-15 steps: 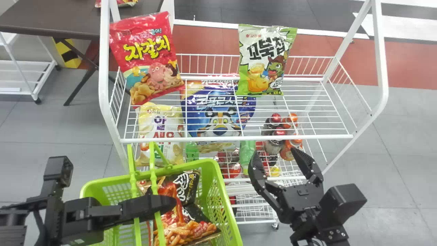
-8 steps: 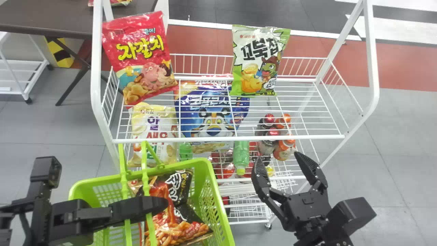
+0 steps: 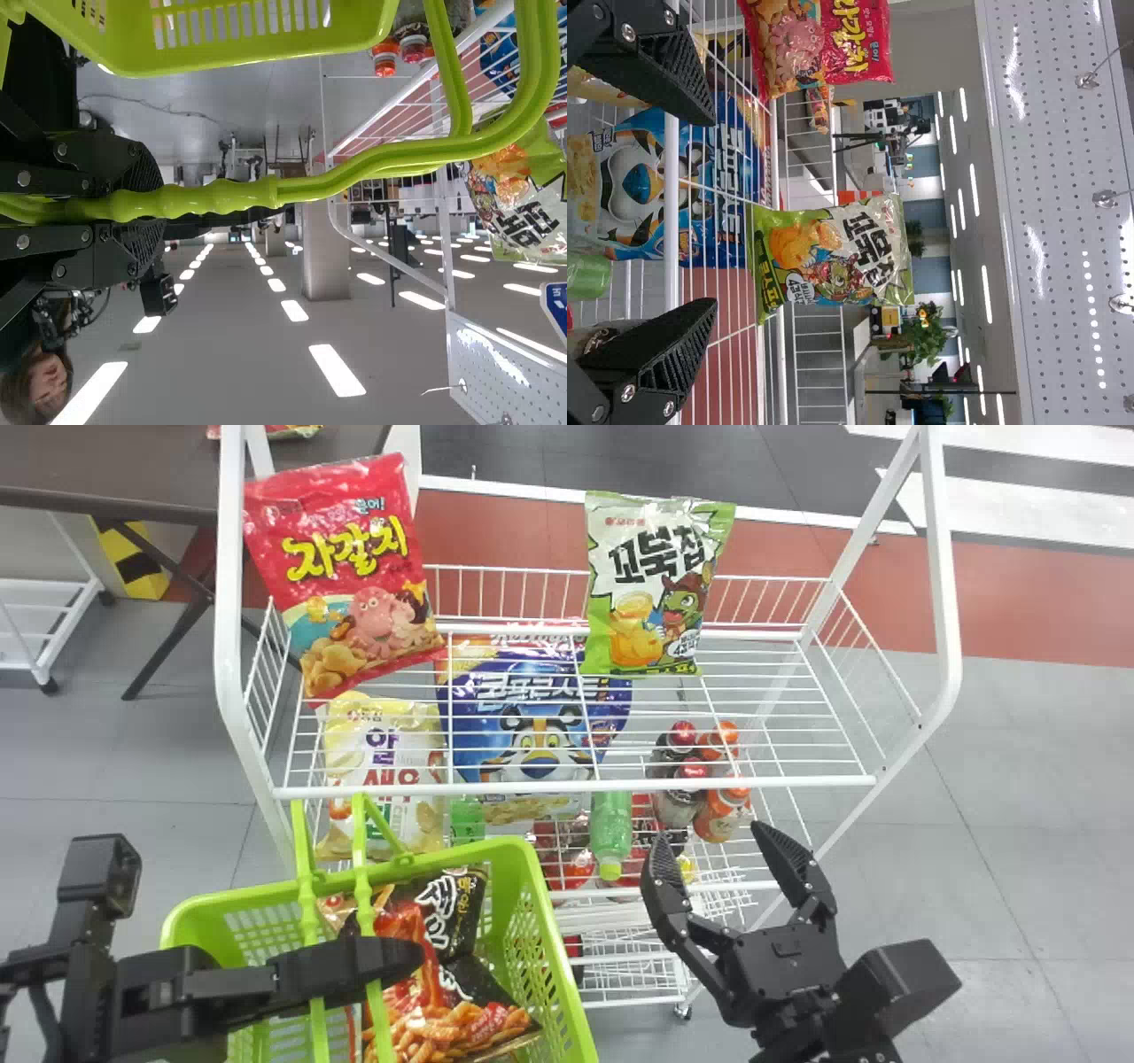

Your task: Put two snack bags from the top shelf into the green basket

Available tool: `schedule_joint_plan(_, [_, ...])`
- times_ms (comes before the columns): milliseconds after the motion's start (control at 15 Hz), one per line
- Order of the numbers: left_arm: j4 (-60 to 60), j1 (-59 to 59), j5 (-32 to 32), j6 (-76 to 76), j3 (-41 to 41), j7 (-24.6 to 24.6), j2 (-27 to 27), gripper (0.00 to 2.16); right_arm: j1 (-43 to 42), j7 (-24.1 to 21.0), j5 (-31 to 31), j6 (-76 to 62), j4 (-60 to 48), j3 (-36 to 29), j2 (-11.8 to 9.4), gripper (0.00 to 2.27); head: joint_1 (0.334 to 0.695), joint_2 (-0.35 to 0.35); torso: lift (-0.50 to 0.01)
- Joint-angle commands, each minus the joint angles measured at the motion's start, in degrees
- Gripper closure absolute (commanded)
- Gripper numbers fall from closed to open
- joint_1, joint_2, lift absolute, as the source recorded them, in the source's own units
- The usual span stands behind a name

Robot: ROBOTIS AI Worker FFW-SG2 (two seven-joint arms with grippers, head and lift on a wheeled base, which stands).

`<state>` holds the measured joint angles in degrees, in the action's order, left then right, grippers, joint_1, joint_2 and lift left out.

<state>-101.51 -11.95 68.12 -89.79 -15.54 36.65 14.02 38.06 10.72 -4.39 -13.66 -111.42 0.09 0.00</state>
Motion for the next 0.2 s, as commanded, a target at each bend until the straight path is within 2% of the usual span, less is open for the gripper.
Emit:
schedule_joint_plan(0, [0.0, 0.0, 0.0, -0.24, 0.16, 0.0, -0.04, 2.14, 0.0, 0.0, -0.36, -0.62, 0.15, 0.0, 0.05, 0.09, 0.695, -0.164, -0.001])
schedule_joint_plan(133, [0.0, 0.0, 0.0, -0.24, 0.16, 0.0, -0.04, 2.14, -0.09, 0.0, -0.36, -0.62, 0.41, 0.0, 0.05, 0.09, 0.695, -0.166, -0.001])
